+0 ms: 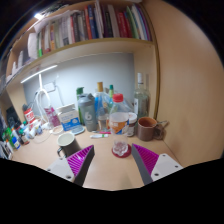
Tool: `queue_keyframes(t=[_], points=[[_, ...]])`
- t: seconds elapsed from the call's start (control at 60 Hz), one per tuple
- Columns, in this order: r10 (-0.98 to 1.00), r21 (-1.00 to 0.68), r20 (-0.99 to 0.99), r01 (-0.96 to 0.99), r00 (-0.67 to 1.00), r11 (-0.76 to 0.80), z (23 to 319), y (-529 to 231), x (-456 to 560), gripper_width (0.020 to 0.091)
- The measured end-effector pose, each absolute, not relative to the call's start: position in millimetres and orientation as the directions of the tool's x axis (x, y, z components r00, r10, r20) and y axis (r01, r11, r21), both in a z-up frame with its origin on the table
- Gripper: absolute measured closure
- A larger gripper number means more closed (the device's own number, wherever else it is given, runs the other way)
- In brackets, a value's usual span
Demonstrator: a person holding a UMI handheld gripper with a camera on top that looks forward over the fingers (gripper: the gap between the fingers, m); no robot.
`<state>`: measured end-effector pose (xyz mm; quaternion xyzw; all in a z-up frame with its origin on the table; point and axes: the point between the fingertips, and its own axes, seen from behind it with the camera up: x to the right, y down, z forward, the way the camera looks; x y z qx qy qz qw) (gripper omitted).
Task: Pour water
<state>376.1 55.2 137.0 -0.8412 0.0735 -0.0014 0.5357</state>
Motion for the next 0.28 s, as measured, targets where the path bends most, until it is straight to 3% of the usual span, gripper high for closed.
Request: queue_keyframes(t=[0.283], points=[[-0.087, -0.908, -0.031, -0.064, 0.996, -0.413, 235.5, -84.0, 304.8, 0.0281]])
